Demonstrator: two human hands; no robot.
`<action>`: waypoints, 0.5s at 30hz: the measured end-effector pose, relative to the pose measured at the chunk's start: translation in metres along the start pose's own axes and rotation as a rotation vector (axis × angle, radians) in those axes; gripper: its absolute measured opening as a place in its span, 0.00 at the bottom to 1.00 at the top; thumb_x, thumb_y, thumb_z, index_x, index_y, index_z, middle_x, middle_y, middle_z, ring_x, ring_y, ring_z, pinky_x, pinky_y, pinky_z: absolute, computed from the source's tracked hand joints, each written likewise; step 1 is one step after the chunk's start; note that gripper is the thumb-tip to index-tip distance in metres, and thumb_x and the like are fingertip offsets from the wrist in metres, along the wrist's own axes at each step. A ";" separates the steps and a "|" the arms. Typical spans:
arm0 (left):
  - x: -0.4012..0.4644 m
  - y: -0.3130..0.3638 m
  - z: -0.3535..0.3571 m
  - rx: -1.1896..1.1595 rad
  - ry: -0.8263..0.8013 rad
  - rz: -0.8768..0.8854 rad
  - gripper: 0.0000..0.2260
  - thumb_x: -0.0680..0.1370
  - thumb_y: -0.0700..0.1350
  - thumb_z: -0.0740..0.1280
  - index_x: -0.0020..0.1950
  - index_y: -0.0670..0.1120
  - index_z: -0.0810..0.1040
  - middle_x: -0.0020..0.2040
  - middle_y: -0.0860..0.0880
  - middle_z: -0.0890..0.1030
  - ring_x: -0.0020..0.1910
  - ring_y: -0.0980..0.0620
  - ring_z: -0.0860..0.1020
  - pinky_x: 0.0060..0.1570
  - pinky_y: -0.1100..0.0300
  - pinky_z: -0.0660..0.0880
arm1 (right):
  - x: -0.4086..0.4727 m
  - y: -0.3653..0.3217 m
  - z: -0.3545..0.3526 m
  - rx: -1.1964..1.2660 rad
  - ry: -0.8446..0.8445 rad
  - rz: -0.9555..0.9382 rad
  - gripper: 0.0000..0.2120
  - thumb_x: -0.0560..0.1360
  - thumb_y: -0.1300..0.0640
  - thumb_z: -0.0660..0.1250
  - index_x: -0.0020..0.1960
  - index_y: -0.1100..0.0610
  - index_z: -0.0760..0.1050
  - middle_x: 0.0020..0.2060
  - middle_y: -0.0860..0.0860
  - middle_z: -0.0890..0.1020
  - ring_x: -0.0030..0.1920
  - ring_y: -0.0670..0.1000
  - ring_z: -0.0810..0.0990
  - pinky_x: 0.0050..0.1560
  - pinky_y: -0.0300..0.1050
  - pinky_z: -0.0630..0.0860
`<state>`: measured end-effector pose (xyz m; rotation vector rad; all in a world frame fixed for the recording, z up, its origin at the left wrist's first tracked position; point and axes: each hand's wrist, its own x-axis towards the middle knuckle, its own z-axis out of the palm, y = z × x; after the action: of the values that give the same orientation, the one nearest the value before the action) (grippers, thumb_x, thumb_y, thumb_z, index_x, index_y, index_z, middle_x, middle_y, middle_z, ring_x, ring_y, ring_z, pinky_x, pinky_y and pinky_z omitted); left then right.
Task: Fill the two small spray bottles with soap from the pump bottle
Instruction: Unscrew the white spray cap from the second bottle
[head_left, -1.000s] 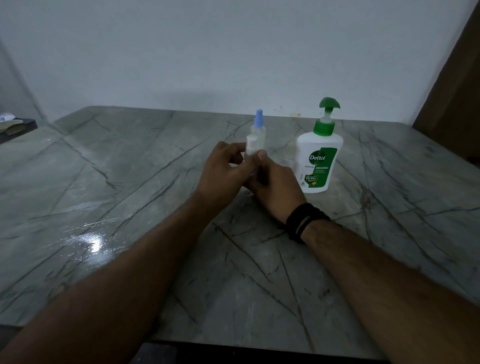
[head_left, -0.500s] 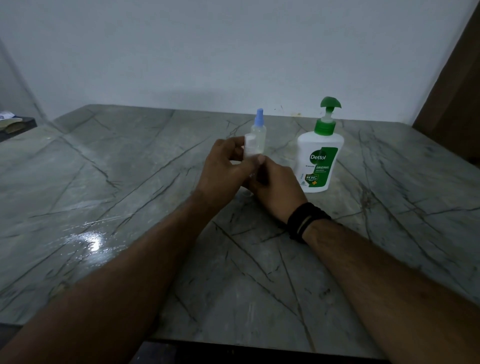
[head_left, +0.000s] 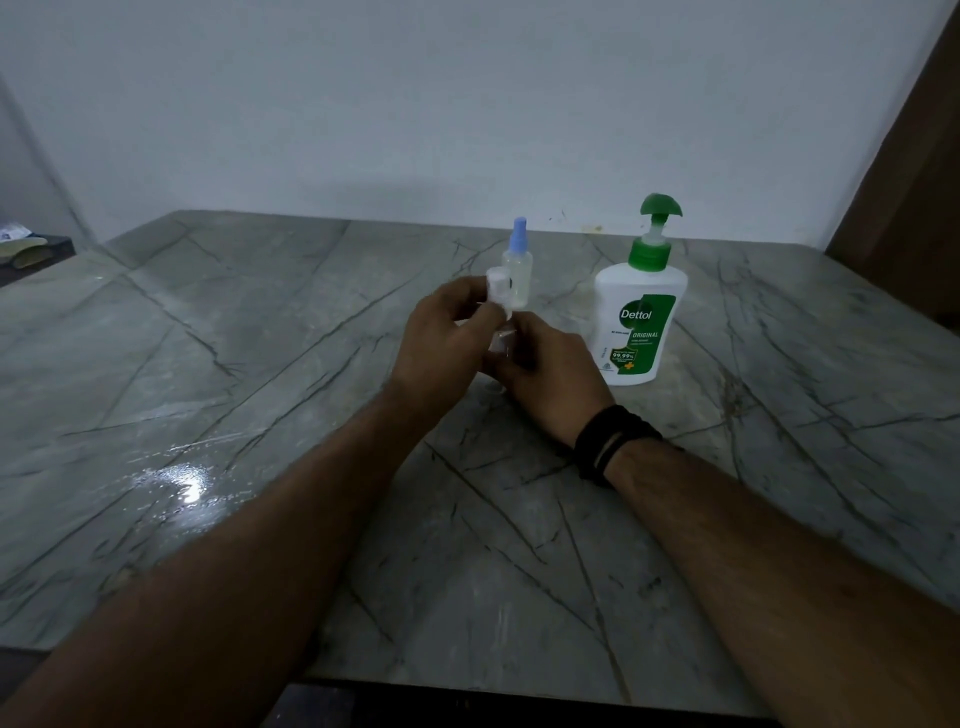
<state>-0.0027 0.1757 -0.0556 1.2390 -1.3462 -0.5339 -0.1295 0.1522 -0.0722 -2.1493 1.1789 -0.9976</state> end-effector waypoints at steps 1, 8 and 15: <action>0.000 0.001 -0.001 0.002 0.012 0.013 0.12 0.78 0.44 0.66 0.61 0.45 0.79 0.52 0.51 0.82 0.51 0.58 0.81 0.52 0.57 0.79 | 0.000 0.000 0.000 0.002 0.001 0.001 0.22 0.76 0.45 0.69 0.65 0.55 0.74 0.52 0.52 0.84 0.53 0.51 0.82 0.58 0.51 0.78; 0.005 0.002 -0.002 0.101 0.127 0.103 0.16 0.76 0.51 0.71 0.62 0.48 0.77 0.54 0.51 0.80 0.51 0.60 0.78 0.47 0.71 0.75 | 0.001 0.004 0.001 0.012 -0.017 0.019 0.26 0.75 0.41 0.69 0.67 0.53 0.73 0.55 0.50 0.84 0.55 0.49 0.82 0.60 0.52 0.78; 0.012 0.018 -0.025 -0.155 0.353 0.220 0.12 0.77 0.50 0.70 0.56 0.47 0.74 0.52 0.45 0.79 0.52 0.49 0.79 0.51 0.49 0.80 | 0.002 0.005 0.003 0.048 0.018 0.024 0.22 0.73 0.43 0.73 0.64 0.49 0.75 0.51 0.47 0.84 0.52 0.45 0.82 0.59 0.47 0.78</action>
<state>0.0170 0.1795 -0.0293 0.9896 -1.1019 -0.2441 -0.1285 0.1481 -0.0767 -2.0884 1.1752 -1.0268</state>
